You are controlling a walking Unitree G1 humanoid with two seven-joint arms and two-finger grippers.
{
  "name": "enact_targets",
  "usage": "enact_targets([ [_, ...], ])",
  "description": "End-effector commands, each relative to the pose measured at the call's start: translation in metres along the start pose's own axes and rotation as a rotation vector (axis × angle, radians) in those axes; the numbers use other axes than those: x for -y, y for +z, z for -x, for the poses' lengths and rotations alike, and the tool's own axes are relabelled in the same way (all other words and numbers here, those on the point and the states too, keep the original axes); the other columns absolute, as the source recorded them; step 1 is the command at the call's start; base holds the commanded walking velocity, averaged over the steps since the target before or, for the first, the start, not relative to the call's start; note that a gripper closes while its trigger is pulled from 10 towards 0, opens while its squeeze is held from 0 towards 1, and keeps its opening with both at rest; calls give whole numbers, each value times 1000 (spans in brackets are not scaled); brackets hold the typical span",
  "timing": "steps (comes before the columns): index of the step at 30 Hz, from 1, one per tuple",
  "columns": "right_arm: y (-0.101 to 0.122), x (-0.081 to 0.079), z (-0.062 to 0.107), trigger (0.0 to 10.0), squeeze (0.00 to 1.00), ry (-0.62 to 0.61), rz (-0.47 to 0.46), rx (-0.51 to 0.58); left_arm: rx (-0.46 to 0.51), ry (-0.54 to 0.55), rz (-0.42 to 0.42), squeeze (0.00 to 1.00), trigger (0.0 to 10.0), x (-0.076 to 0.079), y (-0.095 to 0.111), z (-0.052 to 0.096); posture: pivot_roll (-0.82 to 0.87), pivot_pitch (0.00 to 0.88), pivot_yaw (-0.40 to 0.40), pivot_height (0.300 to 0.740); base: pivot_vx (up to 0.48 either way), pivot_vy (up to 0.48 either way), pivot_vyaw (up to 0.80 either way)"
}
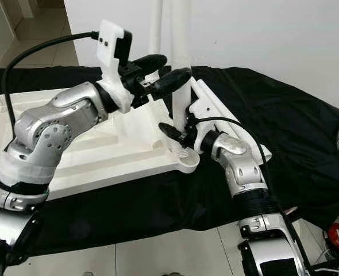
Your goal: Building children table
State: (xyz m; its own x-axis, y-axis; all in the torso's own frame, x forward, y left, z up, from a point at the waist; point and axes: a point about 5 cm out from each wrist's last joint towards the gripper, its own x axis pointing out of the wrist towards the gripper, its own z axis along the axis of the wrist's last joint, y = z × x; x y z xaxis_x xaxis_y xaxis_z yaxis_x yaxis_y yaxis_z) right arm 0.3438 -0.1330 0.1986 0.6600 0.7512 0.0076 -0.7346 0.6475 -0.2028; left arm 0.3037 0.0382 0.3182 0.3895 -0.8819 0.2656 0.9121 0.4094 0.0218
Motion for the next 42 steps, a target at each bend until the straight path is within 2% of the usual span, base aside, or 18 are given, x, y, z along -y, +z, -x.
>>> enact_targets([
  [1,4,1,-2,10000,0,16,26,5,12,-375,-18,0,10000,22,5,-4,60,0,-52,740,0,0,0],
  [10,4,-4,-6,10000,0,53,47,-6,1,-274,24,0,10000,14,10,-25,52,0,-43,740,0,0,0],
  [18,3,-4,-6,10000,0,55,51,-12,15,-230,60,0,10000,9,16,-32,52,0,-42,740,0,0,0],
  [19,2,-3,-6,10000,0,55,51,-15,30,-221,89,0,1608,7,19,-33,52,0,-42,740,0,0,0],
  [20,2,-3,-6,10000,0,55,51,-16,43,-210,103,0,0,5,21,-33,52,0,-42,740,0,0,0],
  [28,3,-2,-6,10000,0,47,45,-18,43,-199,119,0,0,2,23,-35,52,0,-41,740,0,0,0],
  [34,2,-2,-7,10000,0,44,23,-24,32,-194,109,0,0,0,23,-37,54,0,-40,740,0,0,0],
  [36,1,0,-7,10000,0,22,14,-28,7,-183,82,0,0,0,22,-38,56,0,-38,740,0,0,0],
  [37,1,0,-7,10000,0,11,9,-31,-2,-181,81,0,3647,-1,21,-38,55,0,-36,740,0,0,0],
  [38,1,0,-7,10000,0,11,9,-31,-2,-181,81,0,3647,-1,21,-38,55,0,-36,740,0,0,0],
  [39,1,3,-7,10000,0,-11,-3,-32,-7,-182,76,0,1412,-1,21,-38,52,0,-34,740,0,0,0],
  [40,1,3,-7,10000,0,-18,-5,-30,-7,-182,75,0,1412,-1,21,-38,52,0,-34,740,0,0,0],
  [41,1,4,-7,10000,75,-33,-10,-25,-10,-173,72,0,7922,-1,21,-38,51,0,-32,740,0,0,0],
  [42,2,5,-7,10000,75,-44,-13,-22,-12,-166,70,0,7922,-1,22,-39,51,0,-32,740,0,0,0],
])
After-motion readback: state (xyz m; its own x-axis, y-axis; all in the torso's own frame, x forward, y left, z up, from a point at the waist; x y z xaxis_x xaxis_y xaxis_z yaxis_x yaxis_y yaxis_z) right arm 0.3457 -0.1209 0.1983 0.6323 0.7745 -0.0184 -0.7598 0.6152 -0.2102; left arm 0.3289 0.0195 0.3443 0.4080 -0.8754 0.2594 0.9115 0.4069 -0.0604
